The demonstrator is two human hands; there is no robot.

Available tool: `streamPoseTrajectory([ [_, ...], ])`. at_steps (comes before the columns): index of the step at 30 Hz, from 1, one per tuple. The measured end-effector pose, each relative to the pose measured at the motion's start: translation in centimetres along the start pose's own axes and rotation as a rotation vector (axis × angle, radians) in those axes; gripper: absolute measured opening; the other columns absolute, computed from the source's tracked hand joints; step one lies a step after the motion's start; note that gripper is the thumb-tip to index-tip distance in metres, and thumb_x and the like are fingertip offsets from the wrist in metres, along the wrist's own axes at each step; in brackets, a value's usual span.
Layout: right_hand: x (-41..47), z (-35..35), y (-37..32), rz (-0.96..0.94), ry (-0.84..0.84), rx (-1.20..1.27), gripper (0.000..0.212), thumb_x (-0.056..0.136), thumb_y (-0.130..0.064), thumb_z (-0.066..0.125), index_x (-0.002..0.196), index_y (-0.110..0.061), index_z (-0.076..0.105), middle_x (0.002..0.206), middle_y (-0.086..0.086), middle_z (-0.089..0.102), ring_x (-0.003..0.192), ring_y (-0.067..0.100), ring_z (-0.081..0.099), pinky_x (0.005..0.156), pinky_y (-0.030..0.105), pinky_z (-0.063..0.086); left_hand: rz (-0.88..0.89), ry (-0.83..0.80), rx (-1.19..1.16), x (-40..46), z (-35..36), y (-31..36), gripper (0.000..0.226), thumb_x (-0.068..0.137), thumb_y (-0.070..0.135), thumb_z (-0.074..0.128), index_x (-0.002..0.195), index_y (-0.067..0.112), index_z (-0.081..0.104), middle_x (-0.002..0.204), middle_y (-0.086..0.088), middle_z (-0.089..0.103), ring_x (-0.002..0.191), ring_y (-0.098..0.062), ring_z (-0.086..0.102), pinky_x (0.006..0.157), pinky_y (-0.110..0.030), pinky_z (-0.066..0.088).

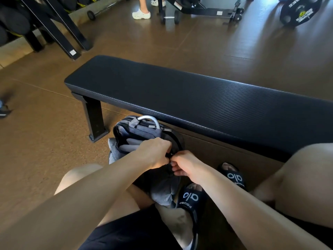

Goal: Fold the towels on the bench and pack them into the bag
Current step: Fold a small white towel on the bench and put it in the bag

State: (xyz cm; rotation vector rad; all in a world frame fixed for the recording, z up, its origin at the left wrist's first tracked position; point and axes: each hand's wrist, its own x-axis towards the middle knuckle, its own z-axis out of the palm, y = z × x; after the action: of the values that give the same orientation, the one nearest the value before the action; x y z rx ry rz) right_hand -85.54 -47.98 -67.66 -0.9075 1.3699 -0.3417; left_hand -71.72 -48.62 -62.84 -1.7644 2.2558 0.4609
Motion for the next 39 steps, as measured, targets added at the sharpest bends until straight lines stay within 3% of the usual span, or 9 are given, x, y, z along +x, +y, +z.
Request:
streamPoseTrajectory([
  [6, -0.5, -1.5, -1.2, -0.152, -0.035, -0.135, 0.020, 0.098, -0.015, 0.050, 0.081, -0.011, 0.060, 0.066, 0.002, 0.055, 0.054, 0.013, 0.050, 0.050, 0.023, 0.041, 0.042, 0.150, 0.150, -0.9, 1.0, 1.2, 0.029, 0.096, 0.039, 0.058, 0.119, 0.024, 0.050, 0.116, -0.002, 0.063, 0.101, -0.028, 0.066, 0.067, -0.037, 0.044],
  [13, -0.9, -1.3, -0.5, -0.328, -0.059, -0.255, 0.018, 0.094, -0.027, 0.048, 0.085, -0.020, 0.062, 0.078, 0.003, 0.061, 0.070, 0.017, 0.056, 0.066, 0.035, 0.045, 0.017, 0.230, 0.176, -1.7, 2.2, 1.0, 0.028, 0.104, 0.038, 0.046, 0.129, 0.026, 0.048, 0.113, -0.001, 0.064, 0.098, -0.028, 0.068, 0.063, -0.036, 0.039],
  [16, -1.0, -1.5, -0.5, -0.372, -0.071, -0.207, 0.017, 0.091, -0.022, 0.049, 0.084, -0.019, 0.065, 0.084, 0.012, 0.063, 0.077, 0.020, 0.055, 0.071, 0.038, 0.043, -0.040, 0.266, 0.098, -1.6, 2.3, 0.8, 0.023, 0.105, 0.035, 0.041, 0.123, 0.027, 0.053, 0.112, -0.002, 0.065, 0.101, -0.029, 0.066, 0.063, -0.037, 0.038],
  [18, -0.8, -1.8, -0.1, -0.405, -0.031, -0.212, 0.014, 0.090, -0.017, 0.052, 0.092, -0.016, 0.066, 0.093, 0.014, 0.066, 0.082, 0.019, 0.058, 0.073, 0.034, 0.044, -0.066, 0.269, 0.088, -1.6, 2.3, 0.8, 0.021, 0.105, 0.032, 0.039, 0.116, 0.024, 0.055, 0.108, -0.004, 0.066, 0.099, -0.031, 0.066, 0.062, -0.039, 0.038],
  [20, -0.4, -2.1, 0.7, -0.442, 0.022, -0.267, 0.015, 0.089, -0.014, 0.059, 0.100, -0.022, 0.063, 0.098, 0.004, 0.066, 0.089, 0.015, 0.062, 0.073, 0.028, 0.047, -0.075, 0.251, 0.085, -1.6, 2.2, 1.3, 0.019, 0.104, 0.031, 0.039, 0.113, 0.021, 0.054, 0.105, -0.007, 0.065, 0.098, -0.033, 0.065, 0.062, -0.040, 0.036],
  [24, 0.5, -1.7, 2.1, -0.587, 0.107, -0.445, 0.025, 0.087, -0.023, 0.072, 0.109, -0.025, 0.060, 0.105, -0.008, 0.061, 0.092, 0.002, 0.060, 0.073, 0.016, 0.047, -0.060, 0.223, 0.126, -1.5, 1.5, 2.1, 0.020, 0.103, 0.028, 0.039, 0.115, 0.019, 0.054, 0.110, -0.007, 0.063, 0.099, -0.033, 0.065, 0.063, -0.040, 0.034],
  [27, 1.0, -0.7, 2.5, -0.724, 0.237, -0.558, 0.021, 0.089, -0.028, 0.072, 0.102, -0.021, 0.059, 0.103, -0.008, 0.055, 0.086, 0.006, 0.058, 0.075, 0.022, 0.050, -0.024, 0.207, 0.134, -1.5, 1.5, 1.7, 0.020, 0.102, 0.026, 0.038, 0.114, 0.020, 0.053, 0.110, -0.006, 0.063, 0.097, -0.033, 0.065, 0.063, -0.040, 0.036],
  [32, 1.8, -0.3, 2.1, -0.803, 0.278, -0.756, 0.010, 0.093, -0.025, 0.066, 0.098, -0.020, 0.059, 0.099, -0.006, 0.059, 0.082, 0.010, 0.061, 0.077, 0.035, 0.057, -0.016, 0.211, 0.142, -1.2, 0.6, 0.8, 0.017, 0.103, 0.027, 0.038, 0.110, 0.019, 0.051, 0.105, -0.007, 0.065, 0.091, -0.035, 0.066, 0.064, -0.040, 0.036],
  [39, 0.9, -0.7, 1.4, -0.900, 0.331, -1.073, 0.017, 0.099, -0.026, 0.055, 0.112, -0.017, 0.062, 0.107, -0.001, 0.061, 0.091, 0.017, 0.063, 0.073, 0.025, 0.049, -0.153, 0.171, 0.068, -1.0, -2.0, -2.7, 0.020, 0.099, 0.029, 0.038, 0.105, 0.019, 0.055, 0.110, -0.005, 0.059, 0.098, -0.032, 0.062, 0.071, -0.039, 0.042],
])
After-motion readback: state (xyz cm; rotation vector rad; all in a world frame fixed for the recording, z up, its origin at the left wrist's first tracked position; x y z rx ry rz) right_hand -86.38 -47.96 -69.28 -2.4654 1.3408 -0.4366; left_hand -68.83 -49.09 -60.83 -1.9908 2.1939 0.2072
